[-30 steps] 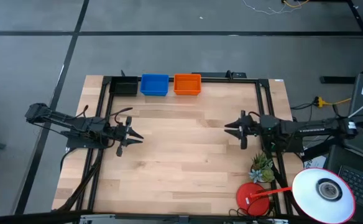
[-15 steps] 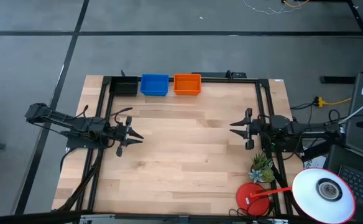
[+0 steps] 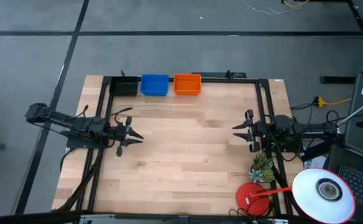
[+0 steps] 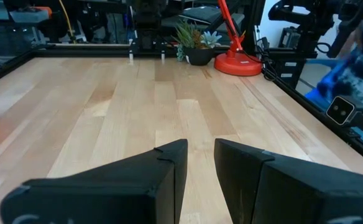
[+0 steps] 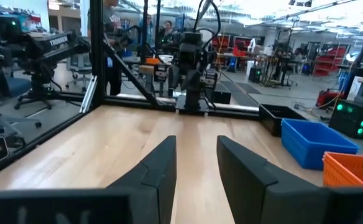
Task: Stack baskets by color
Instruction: Return to Home Position
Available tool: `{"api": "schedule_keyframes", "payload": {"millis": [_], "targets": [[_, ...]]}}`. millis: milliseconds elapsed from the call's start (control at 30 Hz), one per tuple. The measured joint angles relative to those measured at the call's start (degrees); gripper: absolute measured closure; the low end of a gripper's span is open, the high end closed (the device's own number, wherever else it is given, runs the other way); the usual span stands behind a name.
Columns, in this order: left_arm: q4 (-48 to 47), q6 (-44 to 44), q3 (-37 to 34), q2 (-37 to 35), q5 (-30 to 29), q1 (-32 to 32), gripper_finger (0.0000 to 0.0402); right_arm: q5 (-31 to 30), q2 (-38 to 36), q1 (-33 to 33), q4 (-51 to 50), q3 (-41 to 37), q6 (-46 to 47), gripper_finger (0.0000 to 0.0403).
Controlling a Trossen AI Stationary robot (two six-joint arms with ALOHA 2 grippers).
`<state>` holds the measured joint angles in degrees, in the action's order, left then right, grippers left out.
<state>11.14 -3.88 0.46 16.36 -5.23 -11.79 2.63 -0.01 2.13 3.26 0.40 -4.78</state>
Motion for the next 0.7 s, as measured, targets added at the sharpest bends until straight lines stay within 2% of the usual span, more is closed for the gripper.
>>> {"api": "schedule_keyframes", "payload": {"millis": [700], "targets": [[0.0, 0.0, 0.0, 0.0, 0.0, 0.0, 0.0329, 0.0, 0.3, 0.0, -1.1, 0.0, 0.0, 0.0286]]}}
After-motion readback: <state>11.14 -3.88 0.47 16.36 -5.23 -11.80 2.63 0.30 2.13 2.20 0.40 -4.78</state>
